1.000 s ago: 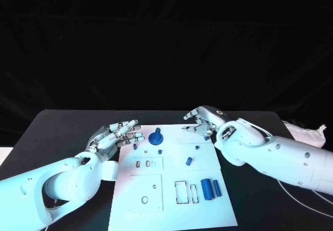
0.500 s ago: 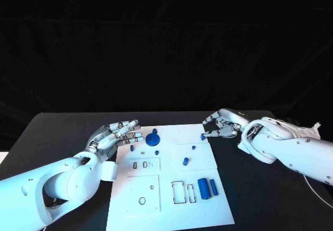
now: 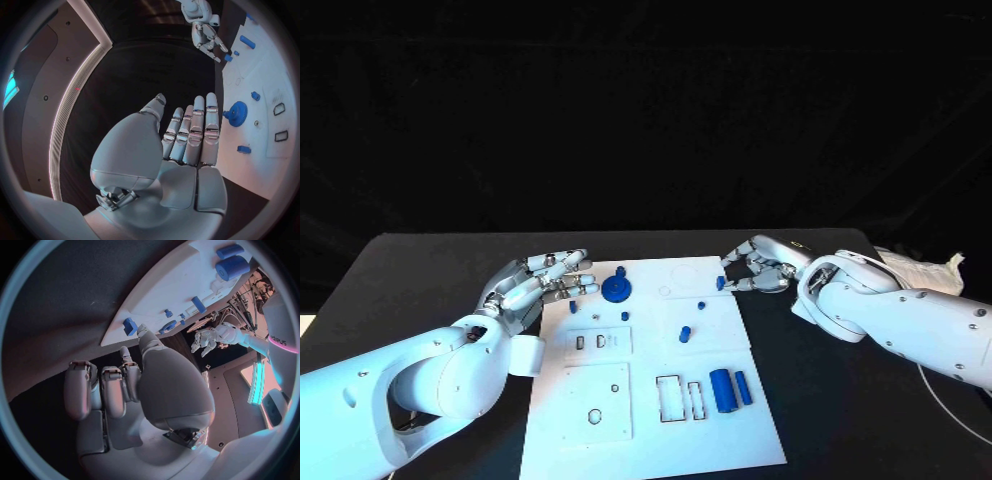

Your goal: Assemble the parts on the task board

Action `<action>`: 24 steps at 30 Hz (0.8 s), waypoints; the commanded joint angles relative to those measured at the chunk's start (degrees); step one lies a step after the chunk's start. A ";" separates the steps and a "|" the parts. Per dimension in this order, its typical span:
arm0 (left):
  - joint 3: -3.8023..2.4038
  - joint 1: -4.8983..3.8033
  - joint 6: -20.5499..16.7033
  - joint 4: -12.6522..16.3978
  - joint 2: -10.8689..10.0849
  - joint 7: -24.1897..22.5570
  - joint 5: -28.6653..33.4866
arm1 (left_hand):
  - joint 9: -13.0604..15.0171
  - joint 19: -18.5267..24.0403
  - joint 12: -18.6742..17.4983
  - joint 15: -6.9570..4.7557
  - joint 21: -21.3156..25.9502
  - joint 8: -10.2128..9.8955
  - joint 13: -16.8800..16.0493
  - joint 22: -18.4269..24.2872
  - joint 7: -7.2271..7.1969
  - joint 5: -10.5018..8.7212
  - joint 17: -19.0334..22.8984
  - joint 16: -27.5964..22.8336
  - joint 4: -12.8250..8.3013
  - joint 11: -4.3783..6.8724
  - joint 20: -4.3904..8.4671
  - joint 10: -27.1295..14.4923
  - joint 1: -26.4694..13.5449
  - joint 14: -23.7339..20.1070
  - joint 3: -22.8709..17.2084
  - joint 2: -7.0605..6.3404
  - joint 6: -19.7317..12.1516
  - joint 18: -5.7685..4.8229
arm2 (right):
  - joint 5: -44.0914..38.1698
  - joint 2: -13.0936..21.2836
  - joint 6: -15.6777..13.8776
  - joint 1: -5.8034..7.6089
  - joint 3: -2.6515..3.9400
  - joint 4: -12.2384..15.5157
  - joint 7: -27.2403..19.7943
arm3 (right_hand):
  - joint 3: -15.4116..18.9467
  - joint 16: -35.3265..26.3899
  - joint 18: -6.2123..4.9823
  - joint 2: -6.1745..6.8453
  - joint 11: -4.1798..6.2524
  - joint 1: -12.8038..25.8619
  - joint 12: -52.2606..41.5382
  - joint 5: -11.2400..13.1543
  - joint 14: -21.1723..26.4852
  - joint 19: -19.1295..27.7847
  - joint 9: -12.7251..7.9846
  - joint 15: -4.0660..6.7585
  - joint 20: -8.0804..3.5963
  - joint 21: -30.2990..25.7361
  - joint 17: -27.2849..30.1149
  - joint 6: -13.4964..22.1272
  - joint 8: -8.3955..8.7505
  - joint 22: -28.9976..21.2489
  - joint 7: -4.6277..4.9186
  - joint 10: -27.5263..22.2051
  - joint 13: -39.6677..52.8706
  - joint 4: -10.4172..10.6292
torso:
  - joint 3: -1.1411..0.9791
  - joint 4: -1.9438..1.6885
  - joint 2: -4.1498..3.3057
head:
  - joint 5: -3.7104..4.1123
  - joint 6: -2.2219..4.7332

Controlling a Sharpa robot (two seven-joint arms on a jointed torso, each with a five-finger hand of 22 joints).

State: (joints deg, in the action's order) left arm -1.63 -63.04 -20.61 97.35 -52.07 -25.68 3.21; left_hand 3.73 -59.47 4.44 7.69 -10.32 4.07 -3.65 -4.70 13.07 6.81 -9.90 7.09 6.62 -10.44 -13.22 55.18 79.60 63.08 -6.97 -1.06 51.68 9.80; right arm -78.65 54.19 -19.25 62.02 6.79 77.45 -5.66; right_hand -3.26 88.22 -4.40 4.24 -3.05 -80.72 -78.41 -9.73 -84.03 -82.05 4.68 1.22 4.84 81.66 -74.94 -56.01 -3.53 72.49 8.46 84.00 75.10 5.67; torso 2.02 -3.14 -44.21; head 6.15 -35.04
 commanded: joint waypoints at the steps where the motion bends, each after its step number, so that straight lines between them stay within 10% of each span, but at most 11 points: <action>1: -0.02 -0.01 1.31 0.04 0.15 -0.21 -0.45 | -0.06 -0.23 -0.30 -0.08 0.30 -0.36 0.08 0.06 0.42 -0.18 -0.08 -0.07 -0.30 -0.26 -0.15 -0.16 0.14 -0.52 0.06 0.56 0.08 0.43 | -0.57 -0.68 0.41 -0.20 0.02 -0.92 -0.70 | -0.14 0.27 0.82 -0.42 -0.43 -0.57 -0.07 0.10 -5.27 0.16 -0.09 -0.36 0.26 0.01 -11.75 0.36 -0.08 0.09 0.18 0.88 6.85 -0.43 | 0.06 0.00 0.03 | -0.04 -0.09; 24: -0.02 0.01 1.29 0.07 0.12 -0.11 -0.45 | -0.06 -0.20 -0.35 -0.05 0.40 -0.37 0.08 0.11 0.46 -0.18 -0.12 -0.19 -0.46 -0.30 -0.17 -0.23 0.14 -0.58 0.01 0.60 0.01 0.43 | -2.10 -2.49 1.95 -0.90 0.02 -2.14 -0.61 | -2.88 0.50 0.91 -3.06 0.59 -2.17 -0.72 2.10 -5.38 -0.12 0.64 0.41 -0.30 0.34 -12.26 -5.08 -1.38 0.72 -1.03 1.22 7.40 -1.92 | 0.09 0.06 0.12 | -0.20 -0.71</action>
State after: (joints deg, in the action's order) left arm -1.62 -63.02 -20.47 97.31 -52.03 -25.54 3.09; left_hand 3.73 -59.47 4.44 7.48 -10.13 4.08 -3.65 -4.64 13.07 6.81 -9.95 7.10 6.62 -10.44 -13.22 55.17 79.60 62.88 -6.97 -1.06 51.68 9.80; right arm -79.79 51.80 -18.48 61.18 6.80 75.33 -5.85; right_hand -5.95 88.44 -4.40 2.11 -3.09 -82.81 -79.52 -7.94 -84.03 -82.05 5.25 1.21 4.84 81.66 -74.92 -60.85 -4.79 73.17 7.52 83.89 75.26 3.79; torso 2.11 -3.08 -44.09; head 5.94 -35.69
